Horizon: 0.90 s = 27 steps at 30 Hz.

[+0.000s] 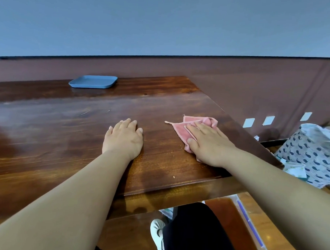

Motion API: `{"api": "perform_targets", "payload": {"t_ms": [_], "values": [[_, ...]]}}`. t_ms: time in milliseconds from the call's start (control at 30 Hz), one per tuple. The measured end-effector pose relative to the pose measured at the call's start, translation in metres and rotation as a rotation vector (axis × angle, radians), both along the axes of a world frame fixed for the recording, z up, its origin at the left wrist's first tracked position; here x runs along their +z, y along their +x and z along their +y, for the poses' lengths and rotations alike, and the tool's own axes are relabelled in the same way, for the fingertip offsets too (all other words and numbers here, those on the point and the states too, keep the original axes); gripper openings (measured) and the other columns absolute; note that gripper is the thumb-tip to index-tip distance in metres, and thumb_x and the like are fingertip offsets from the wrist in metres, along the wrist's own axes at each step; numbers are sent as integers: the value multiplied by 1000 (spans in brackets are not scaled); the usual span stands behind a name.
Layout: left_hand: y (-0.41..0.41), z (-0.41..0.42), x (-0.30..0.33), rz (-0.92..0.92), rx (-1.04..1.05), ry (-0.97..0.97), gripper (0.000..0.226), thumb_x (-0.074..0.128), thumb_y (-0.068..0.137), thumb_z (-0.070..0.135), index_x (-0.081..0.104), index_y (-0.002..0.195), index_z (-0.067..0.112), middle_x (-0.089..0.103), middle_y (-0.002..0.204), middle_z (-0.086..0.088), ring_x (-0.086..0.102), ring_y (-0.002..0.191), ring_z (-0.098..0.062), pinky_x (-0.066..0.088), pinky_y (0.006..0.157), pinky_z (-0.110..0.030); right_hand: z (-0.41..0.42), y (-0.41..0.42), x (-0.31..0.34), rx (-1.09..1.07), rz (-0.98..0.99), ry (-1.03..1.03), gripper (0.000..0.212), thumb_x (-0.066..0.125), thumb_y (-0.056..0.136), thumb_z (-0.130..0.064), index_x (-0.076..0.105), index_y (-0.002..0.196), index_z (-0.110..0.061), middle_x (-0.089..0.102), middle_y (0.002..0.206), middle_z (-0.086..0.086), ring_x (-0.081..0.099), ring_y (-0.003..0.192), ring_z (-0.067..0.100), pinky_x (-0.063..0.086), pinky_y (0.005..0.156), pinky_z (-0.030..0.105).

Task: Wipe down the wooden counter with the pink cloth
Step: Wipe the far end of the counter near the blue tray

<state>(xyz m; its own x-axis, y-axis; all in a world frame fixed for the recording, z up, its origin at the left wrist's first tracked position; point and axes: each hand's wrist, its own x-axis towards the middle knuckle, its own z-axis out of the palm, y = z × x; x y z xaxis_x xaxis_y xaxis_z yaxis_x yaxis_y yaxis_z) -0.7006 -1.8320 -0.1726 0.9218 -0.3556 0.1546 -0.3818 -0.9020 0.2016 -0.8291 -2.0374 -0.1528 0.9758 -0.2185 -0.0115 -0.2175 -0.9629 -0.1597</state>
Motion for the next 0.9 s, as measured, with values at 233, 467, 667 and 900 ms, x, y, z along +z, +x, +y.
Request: {"api": "perform_targets", "payload": {"t_ms": [233,467,667,900], "values": [[0,-2,1,16,0,-27,52,20,103,42,27,152,24,19,160,4,10,148,-16,4,119,-40,-12,11,7,-55,-5,-3,55,24,103,-37,26,157,-29,21,165,-4,12,152,16,11,122,39],[2,-2,-2,32,-1,-37,53,19,103,42,25,152,25,16,161,6,7,148,-15,3,119,-40,-7,-10,-7,-7,4,-28,58,21,104,-43,20,159,-28,12,168,-4,3,154,12,6,121,36],[-1,-1,1,38,-5,-31,53,19,103,42,23,153,25,16,161,5,7,148,-15,4,120,-40,-14,17,7,-137,16,-6,55,24,103,-37,24,158,-29,20,165,-4,9,152,15,11,122,39],[0,-2,-1,40,4,-28,53,18,103,41,23,153,24,14,161,6,6,148,-15,4,120,-40,-9,-15,-9,-45,-9,-11,58,22,103,-40,18,160,-26,11,169,-3,1,154,13,7,122,38]]}}
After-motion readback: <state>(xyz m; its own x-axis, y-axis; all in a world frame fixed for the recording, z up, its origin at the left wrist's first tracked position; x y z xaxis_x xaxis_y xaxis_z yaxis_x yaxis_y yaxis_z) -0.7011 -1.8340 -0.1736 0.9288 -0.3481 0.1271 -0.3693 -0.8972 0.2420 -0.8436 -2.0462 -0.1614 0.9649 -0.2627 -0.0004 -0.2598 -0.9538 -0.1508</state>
